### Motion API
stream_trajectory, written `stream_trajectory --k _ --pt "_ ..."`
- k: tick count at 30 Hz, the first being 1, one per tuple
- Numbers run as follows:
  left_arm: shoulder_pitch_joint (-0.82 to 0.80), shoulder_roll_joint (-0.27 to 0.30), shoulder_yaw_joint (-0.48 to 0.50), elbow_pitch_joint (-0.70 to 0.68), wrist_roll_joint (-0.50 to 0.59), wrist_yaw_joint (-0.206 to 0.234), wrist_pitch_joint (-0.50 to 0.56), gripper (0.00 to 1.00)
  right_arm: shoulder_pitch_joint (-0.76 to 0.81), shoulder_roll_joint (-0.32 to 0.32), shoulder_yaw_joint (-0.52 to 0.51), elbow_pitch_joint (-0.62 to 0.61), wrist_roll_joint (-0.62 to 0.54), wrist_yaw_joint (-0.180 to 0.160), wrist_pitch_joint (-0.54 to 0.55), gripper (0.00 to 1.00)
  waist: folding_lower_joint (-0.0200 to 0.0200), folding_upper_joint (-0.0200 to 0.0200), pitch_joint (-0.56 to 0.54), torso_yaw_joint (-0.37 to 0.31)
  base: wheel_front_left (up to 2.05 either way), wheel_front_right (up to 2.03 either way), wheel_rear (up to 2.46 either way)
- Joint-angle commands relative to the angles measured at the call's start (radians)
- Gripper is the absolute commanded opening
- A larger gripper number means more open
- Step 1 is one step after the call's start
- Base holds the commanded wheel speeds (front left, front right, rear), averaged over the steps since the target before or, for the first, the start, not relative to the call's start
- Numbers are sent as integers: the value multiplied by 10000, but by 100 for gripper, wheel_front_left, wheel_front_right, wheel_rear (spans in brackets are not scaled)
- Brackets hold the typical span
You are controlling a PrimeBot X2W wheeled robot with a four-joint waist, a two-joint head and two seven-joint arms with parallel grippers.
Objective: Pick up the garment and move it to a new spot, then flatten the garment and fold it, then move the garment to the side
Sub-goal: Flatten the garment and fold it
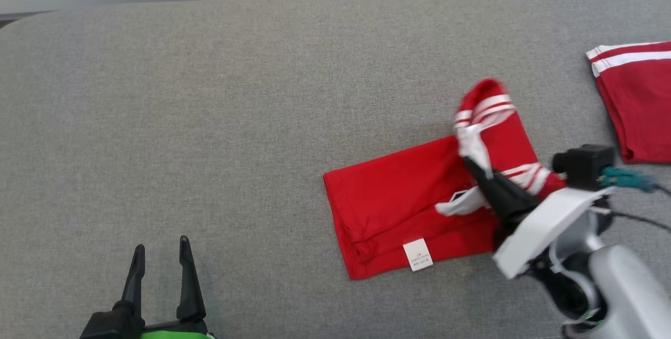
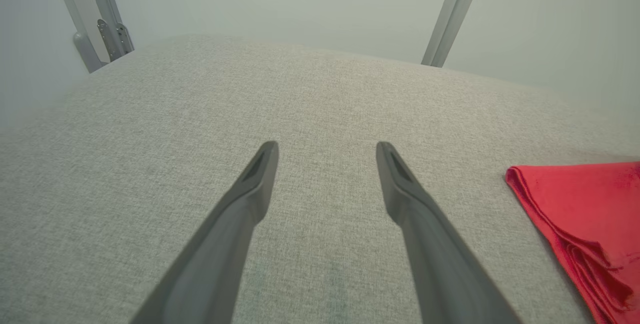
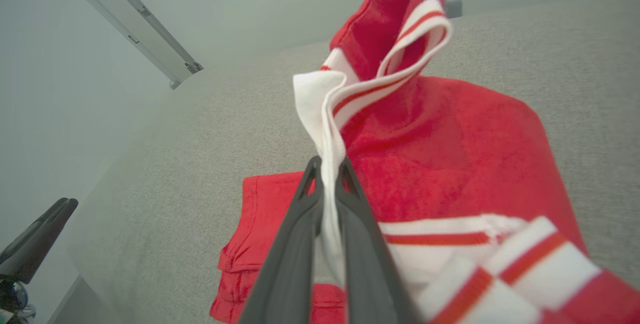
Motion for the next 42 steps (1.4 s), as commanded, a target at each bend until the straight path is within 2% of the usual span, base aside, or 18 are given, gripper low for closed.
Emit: stream_trajectory --k 1,5,8,15,16,17,18,21,27,29,30,32,36,38,42 --pt "-133 11 -18 42 -88 62 -25 100 58 568 583 -53 -140 -1 -4 0 0 11 178 120 0 0 0" --pt "-373 11 -103 154 -119 27 -26 100 -287 1870 1784 882 -819 -1 -338 0 0 11 292 320 0 0 0" --pt "-462 12 -169 214 67 -79 -26 100 -560 2614 2367 1802 -1207 -1 -607 0 0 11 303 499 0 0 0" --pt "-249 10 -103 337 -38 71 -26 100 -983 3137 2889 3095 -1391 -1 -1114 0 0 11 179 708 0 0 0" --pt "-212 12 -108 354 -41 75 -26 100 -1033 3155 2920 3202 -1449 -1 -1195 5 0 11 159 708 0 0 0" --pt "-191 10 -108 371 -47 79 -26 100 -1085 3176 2926 3287 -1477 -1 -1299 49 0 11 143 697 0 0 0" --pt "-152 12 -96 381 -59 86 -26 100 -1094 3196 2921 3347 -1455 -1 -1343 100 0 11 124 676 0 0 0" --pt "-22 12 -34 424 -61 30 -26 100 -972 3167 2783 3170 -1552 -1 -1605 100 0 11 20 562 0 0 0" --pt "227 12 257 406 102 -52 -26 100 -91 2639 1949 2108 -1773 -2 -2320 100 0 11 -307 239 0 0 0" --pt "328 12 406 363 126 -71 -26 100 389 2379 1332 1628 -2039 -1 -2743 100 0 11 -422 71 0 0 0" --pt "402 10 481 281 153 -67 -26 100 943 2210 551 1373 -2306 -1 -3158 100 0 11 -518 -95 0 0 0" --pt "480 10 443 251 178 -104 -26 100 1283 1740 -229 1345 -3342 -1 -3677 100 0 11 -614 -226 0 0 0" --pt "520 14 387 199 214 -156 -26 100 2007 1920 -1812 1665 -4478 -1 -4722 100 0 11 -823 -350 0 0 0" --pt "520 13 410 173 260 -207 -26 100 2262 1870 -2521 1867 -5095 -4 -4946 100 0 11 -953 -360 0 0 0" --pt "518 14 501 277 473 -459 -26 100 2605 2252 -3468 2192 -5799 -2 -5053 100 0 11 -1220 -321 0 0 0"
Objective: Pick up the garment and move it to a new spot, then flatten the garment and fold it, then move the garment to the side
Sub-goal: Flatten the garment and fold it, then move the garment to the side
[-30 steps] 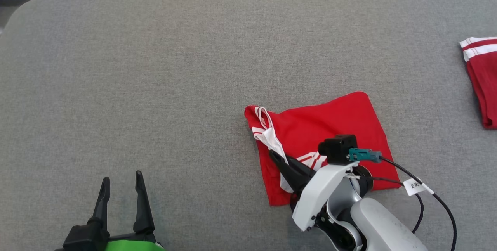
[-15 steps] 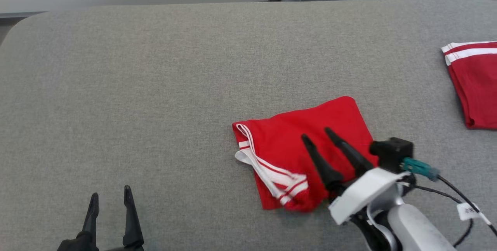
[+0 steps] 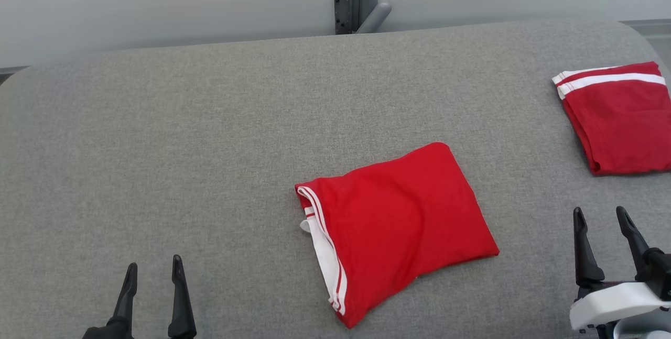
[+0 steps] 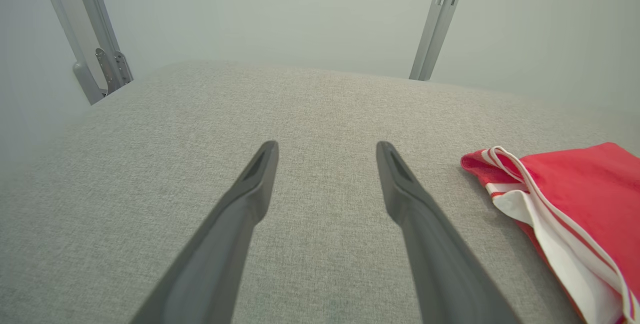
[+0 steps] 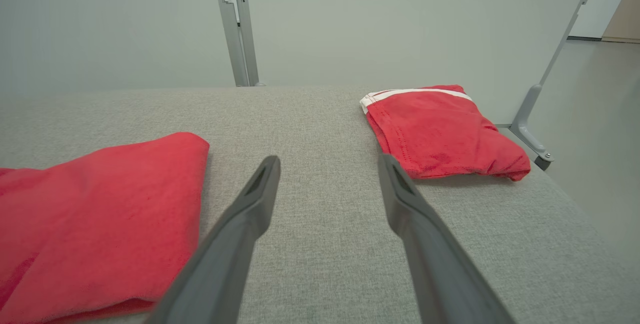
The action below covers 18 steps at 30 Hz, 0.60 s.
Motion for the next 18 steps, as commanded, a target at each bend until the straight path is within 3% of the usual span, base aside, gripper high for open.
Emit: stream_trajectory --k 1,8,18 --pt "113 20 97 30 145 -81 -26 100 121 56 -121 -9 -187 -3 -46 100 0 10 -200 24 0 0 0" --pt "166 19 180 333 527 -457 -26 100 590 481 -744 -25 -690 -9 -51 100 0 10 -687 309 0 0 0" --pt "185 18 277 569 642 -742 -26 100 544 503 -286 29 -826 -9 -54 100 0 10 -860 534 0 0 0"
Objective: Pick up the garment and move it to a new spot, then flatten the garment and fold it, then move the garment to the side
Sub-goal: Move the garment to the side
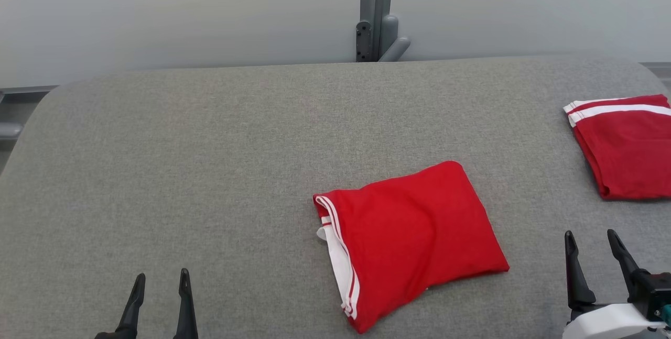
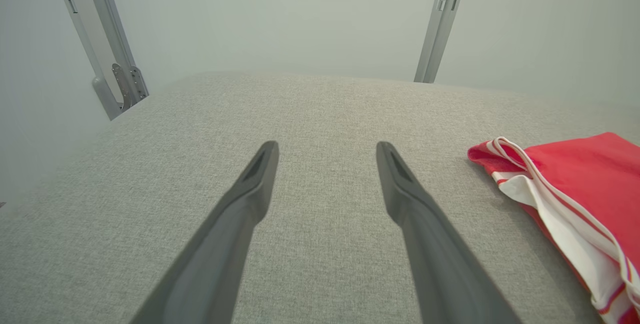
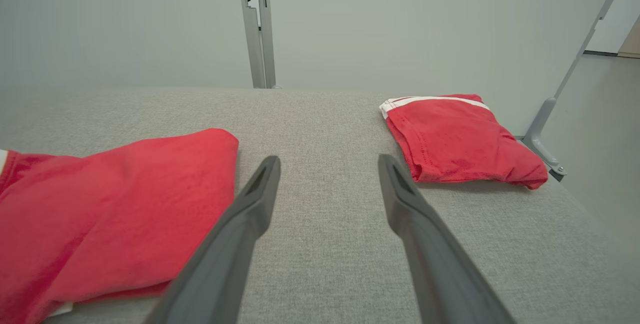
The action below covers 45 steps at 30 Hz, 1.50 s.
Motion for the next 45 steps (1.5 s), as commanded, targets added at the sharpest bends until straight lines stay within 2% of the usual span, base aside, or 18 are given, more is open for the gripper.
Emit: stream_trajectory --k 1,7,10,14,16,21,24,26,29,38,39,40,45 --pt "123 16 26 30 68 -34 -26 100 -40 -64 44 29 -6 -14 -42 100 1 11 -22 65 0 0 0" --pt "144 16 -75 55 2 -50 -26 100 47 -136 273 97 40 -15 -43 100 1 11 -46 201 0 0 0" --pt "160 16 -83 22 -26 -24 -26 100 -69 68 128 199 458 -16 -43 100 1 11 -41 211 0 0 0" --pt "227 16 -88 -52 -60 47 -26 100 -621 47 546 186 1005 -11 19 100 1 11 -61 185 0 0 0" --pt "217 16 -87 -83 -85 101 -26 100 -1083 -215 1036 197 1439 -11 698 100 1 11 -30 161 0 0 0" --pt "101 16 -139 12 34 41 -26 100 -2407 -1003 2307 498 2191 -13 3536 100 1 11 190 92 0 0 0" --pt "-95 18 -122 28 53 33 -26 100 -3125 -1129 2748 1126 2326 -10 4881 100 1 11 321 161 0 0 0" --pt "-162 18 -61 -3 -70 137 -26 100 -3514 -1088 3052 1666 2584 -10 5396 100 1 11 408 214 0 0 0" --pt "-224 16 -89 1 -118 167 -26 100 -3941 -1096 3256 2532 2683 -16 5540 100 1 11 478 352 0 0 0" --pt "-283 16 -25 -13 -188 253 -26 100 -4907 -909 3803 4732 2726 -13 5064 100 1 11 673 435 0 0 0" --pt "-287 16 3 -19 -175 252 -26 100 -5007 -853 3880 4932 2860 -13 5046 92 1 11 682 384 0 0 0" --pt "-290 16 19 -24 -142 233 -26 100 -5121 -833 3985 5071 2984 -13 4980 2 1 11 688 323 0 0 0" --pt "-272 16 155 -111 -188 243 -26 100 -5805 -643 4251 5446 3532 -13 4265 0 1 11 824 -477 0 0 0"
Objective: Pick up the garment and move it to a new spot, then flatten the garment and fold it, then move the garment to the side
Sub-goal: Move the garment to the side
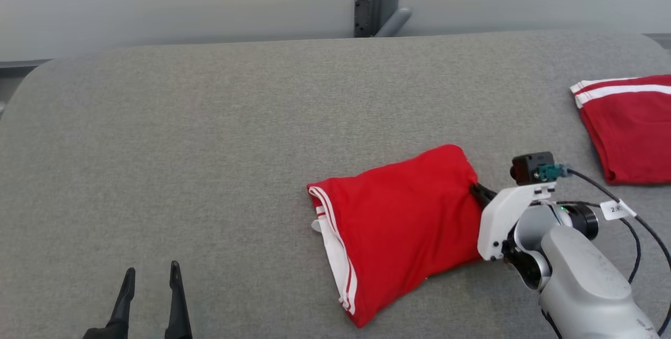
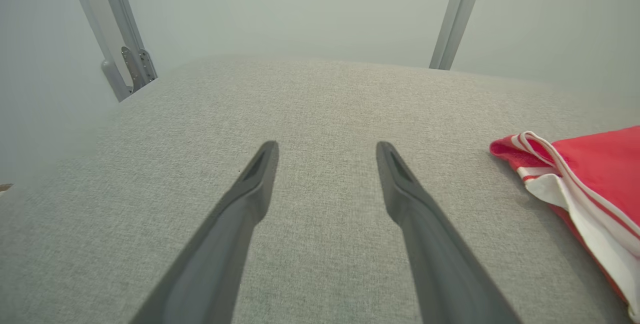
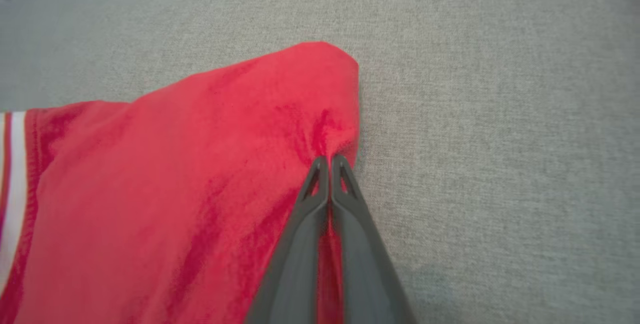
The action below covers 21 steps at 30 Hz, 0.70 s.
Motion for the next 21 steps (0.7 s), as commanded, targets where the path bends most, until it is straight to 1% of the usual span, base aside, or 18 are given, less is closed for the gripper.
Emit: stream_trajectory --k 1,5,6,8,9,14,16,18,21 --pt "-162 16 26 -35 -52 -28 -26 100 -321 -68 139 79 150 -11 -215 0 0 10 179 -740 0 0 0" --pt "-432 16 88 -72 -2 -110 -26 100 -1113 -458 167 89 409 -16 -595 0 0 10 687 -1608 0 0 0" --pt "-643 16 67 -107 185 -228 -26 100 -1546 -721 7 85 562 -16 -755 0 0 10 1057 -1931 0 0 0" --pt "-958 18 92 -100 384 -369 -26 100 -2058 -1088 -192 109 621 -16 -876 0 0 10 1447 -2125 0 0 0" --pt "-958 18 92 -100 384 -369 -26 100 -2058 -1088 -192 109 621 -16 -876 0 0 10 1447 -2125 0 0 0" --pt "-1676 19 96 -65 575 -559 -26 100 -3198 -1825 -681 189 814 -14 -1081 0 0 10 2193 -2185 0 0 0" --pt "-1851 19 38 -42 614 -623 -26 100 -3717 -2206 -1129 255 942 -14 -1263 0 0 10 2442 -2073 0 0 0" --pt "-1881 19 41 21 577 -646 -26 100 -3953 -2454 -1429 331 905 -14 -1402 0 0 10 2555 -1972 0 0 0" --pt "-1839 18 -171 159 338 -808 -26 100 -4144 -2753 -1876 517 839 -14 -1533 0 0 10 2644 -1806 0 0 0"
